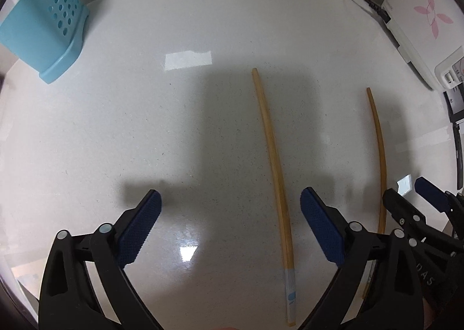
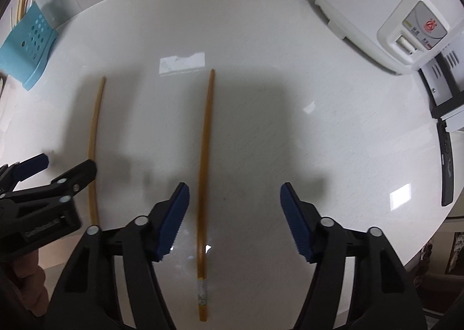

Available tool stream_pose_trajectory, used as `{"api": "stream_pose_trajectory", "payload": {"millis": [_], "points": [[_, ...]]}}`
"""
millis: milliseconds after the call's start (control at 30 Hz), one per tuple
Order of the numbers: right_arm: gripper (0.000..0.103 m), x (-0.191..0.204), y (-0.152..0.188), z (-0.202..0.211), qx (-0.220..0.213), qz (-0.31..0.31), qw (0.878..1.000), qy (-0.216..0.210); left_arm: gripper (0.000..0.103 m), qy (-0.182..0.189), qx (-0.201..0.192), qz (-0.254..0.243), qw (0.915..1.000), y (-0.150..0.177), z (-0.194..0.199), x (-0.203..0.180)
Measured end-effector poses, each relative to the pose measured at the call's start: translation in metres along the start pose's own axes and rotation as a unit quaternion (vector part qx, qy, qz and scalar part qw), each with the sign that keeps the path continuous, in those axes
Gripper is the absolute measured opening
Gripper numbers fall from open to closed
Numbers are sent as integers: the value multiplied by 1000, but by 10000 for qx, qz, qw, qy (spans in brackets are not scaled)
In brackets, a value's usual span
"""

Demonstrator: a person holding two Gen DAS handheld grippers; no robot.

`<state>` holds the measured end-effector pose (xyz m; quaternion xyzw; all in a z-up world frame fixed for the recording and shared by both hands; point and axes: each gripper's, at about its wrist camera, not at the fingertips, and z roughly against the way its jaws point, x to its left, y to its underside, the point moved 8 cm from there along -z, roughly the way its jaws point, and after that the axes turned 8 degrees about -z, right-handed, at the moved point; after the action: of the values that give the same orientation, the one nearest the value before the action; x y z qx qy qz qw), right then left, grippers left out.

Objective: Organize utensils
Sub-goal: 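Move both open tools back over the last chopsticks on the counter, then grasp a pale blue-tipped chopstick with the left tool while the right tool grasps a plain wooden chopstick, then lift both held chopsticks and carry them over the blue holder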

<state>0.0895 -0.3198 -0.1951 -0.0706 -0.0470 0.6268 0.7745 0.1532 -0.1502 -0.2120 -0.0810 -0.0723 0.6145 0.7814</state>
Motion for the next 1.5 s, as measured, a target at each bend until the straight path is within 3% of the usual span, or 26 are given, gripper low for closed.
{"api": "stream_pose_trajectory", "payload": {"millis": [233,300,367,433,467,500,867,1300,1500], "points": [[36,9,11,-8,317,0,9995,8,69,-50,77,-39,10000,-4,-1,-7],[30,10,12,-8,363,-15,9993,-8,57,-89,109,-62,9999,-6,2,-6],[23,12,13,-8,427,-28,9991,-54,31,-135,116,-114,9998,-7,4,-7],[15,15,14,-7,486,-53,9988,-82,14,-130,125,-128,9998,-8,6,-8],[6,18,14,-6,523,-59,9986,-102,9,-66,128,-85,9999,-7,6,-8],[6,20,15,-6,547,-60,9984,-85,7,-55,131,-66,9999,-6,6,-7],[6,30,9,4,401,-38,9992,-8,6,69,-114,-40,9999,0,23,6],[6,65,-20,55,-459,77,9981,-413,6,-105,-859,164,9961,-19,77,46],[6,97,-34,78,-829,303,9940,-645,6,-283,-1214,370,9915,-20,108,85]]}}
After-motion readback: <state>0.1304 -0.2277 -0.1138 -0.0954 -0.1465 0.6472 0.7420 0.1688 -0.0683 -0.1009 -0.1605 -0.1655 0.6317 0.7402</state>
